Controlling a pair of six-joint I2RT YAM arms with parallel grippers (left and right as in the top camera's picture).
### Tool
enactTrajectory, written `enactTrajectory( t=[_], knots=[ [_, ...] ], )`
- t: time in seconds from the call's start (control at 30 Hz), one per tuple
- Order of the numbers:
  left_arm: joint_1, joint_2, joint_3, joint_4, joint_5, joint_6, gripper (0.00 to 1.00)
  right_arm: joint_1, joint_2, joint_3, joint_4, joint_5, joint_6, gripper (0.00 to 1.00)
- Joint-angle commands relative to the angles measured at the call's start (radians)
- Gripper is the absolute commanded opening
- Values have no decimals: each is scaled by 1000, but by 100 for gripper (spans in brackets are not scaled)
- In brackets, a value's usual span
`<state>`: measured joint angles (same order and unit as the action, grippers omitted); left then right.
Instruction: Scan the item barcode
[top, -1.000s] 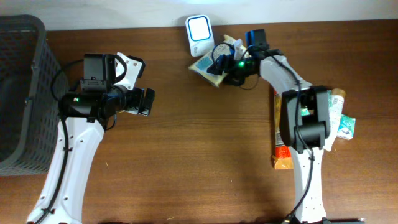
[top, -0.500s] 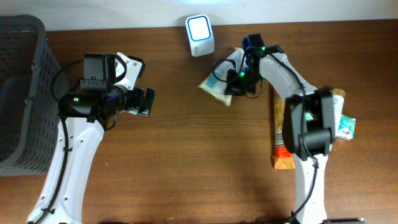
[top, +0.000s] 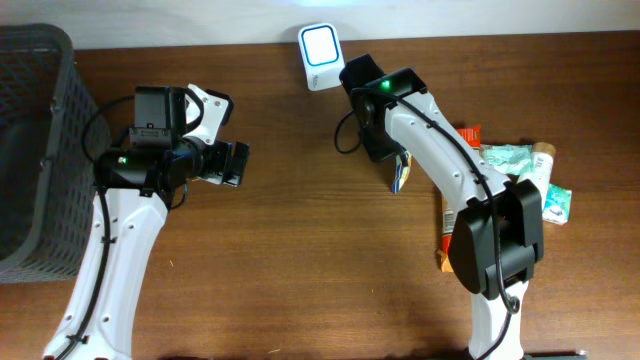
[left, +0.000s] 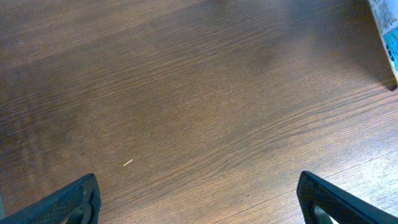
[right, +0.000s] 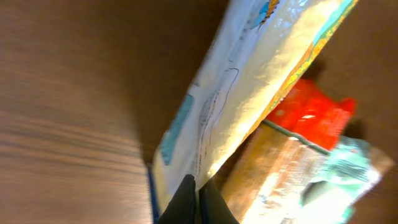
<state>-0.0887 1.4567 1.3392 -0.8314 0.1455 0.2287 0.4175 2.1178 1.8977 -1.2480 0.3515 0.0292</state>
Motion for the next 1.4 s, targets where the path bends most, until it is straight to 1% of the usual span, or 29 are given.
enactTrajectory(
  t=[0.0, 0.07, 0.1, 0.17, 0.2, 0.27, 0.33, 0.4, 0.47, 0.5, 0.53, 0.6, 0.7, 0.73, 0.8, 0.9, 1.0, 1.07, 1.13, 1.17, 1.2, 1.23, 1.3, 1.33, 1.37],
  knots=[
    [-2, -10, 7, 0, 11, 12, 99, -49, -15, 4, -66, -158, 125, 32],
    [-2, -10, 7, 0, 11, 12, 99, -117, 3, 1, -3, -179, 190, 47],
    [-2, -10, 7, 0, 11, 12, 99, -148, 36, -12, 38, -209, 189, 51],
    [-2, -10, 7, 0, 11, 12, 99, -163, 102, -50, 116, -267, 162, 57],
    [-2, -10, 7, 0, 11, 12, 99, -163, 149, -55, 138, -269, 159, 68],
    [-2, -10, 7, 0, 11, 12, 99, -166, 208, -55, 177, -262, 160, 69],
    [-2, -10, 7, 0, 11, 12, 99, -183, 211, -52, 203, -282, 171, 28],
    [-2, -10, 7, 0, 11, 12, 99, -199, 183, -35, 203, -317, 170, 4],
    [-2, -10, 7, 0, 11, 12, 99, -217, 120, 17, 164, -414, 130, 4],
    [-2, -10, 7, 0, 11, 12, 99, -222, 87, 39, 148, -513, 78, 4],
    [-2, -10, 7, 0, 11, 12, 99, -223, 53, 64, 126, -668, -6, 4],
    [-2, -10, 7, 0, 11, 12, 99, -222, -16, 89, 52, -1130, -252, 4],
    [-2, -10, 7, 0, 11, 12, 99, -220, -42, 89, -53, -1493, -449, 4],
    [-2, -10, 7, 0, 11, 12, 99, -215, -42, 89, -85, -1577, -497, 4],
    [-2, -10, 7, 0, 11, 12, 99, -199, -43, 89, -137, -1670, -553, 4],
    [-2, -10, 7, 0, 11, 12, 99, -164, -46, 89, -160, -1682, -557, 4],
    [-2, -10, 7, 0, 11, 12, 99, -139, -49, 93, -162, -1594, -556, 4],
    [-2, -10, 7, 0, 11, 12, 99, -135, -49, 122, -161, -1474, -513, 4],
    [-2, -10, 7, 0, 11, 12, 99, -133, -49, 198, -126, -1120, -370, 4],
    [-2, -10, 7, 0, 11, 12, 99, -123, -49, 233, -61, -844, -282, 4],
    [-2, -10, 7, 0, 11, 12, 99, -116, -49, 239, -14, -702, -245, 4],
    [-2, -10, 7, 0, 11, 12, 99, -97, -45, 238, 89, -412, -205, 4],
    [-2, -10, 7, 0, 11, 12, 99, -47, -5, 238, 290, 21, -209, 4],
    [-2, -10, 7, 0, 11, 12, 99, -23, 21, 238, 397, 169, -240, 4],
    [-2, -10, 7, 0, 11, 12, 99, -2, 52, 238, 507, 266, -264, 4]
  ],
)
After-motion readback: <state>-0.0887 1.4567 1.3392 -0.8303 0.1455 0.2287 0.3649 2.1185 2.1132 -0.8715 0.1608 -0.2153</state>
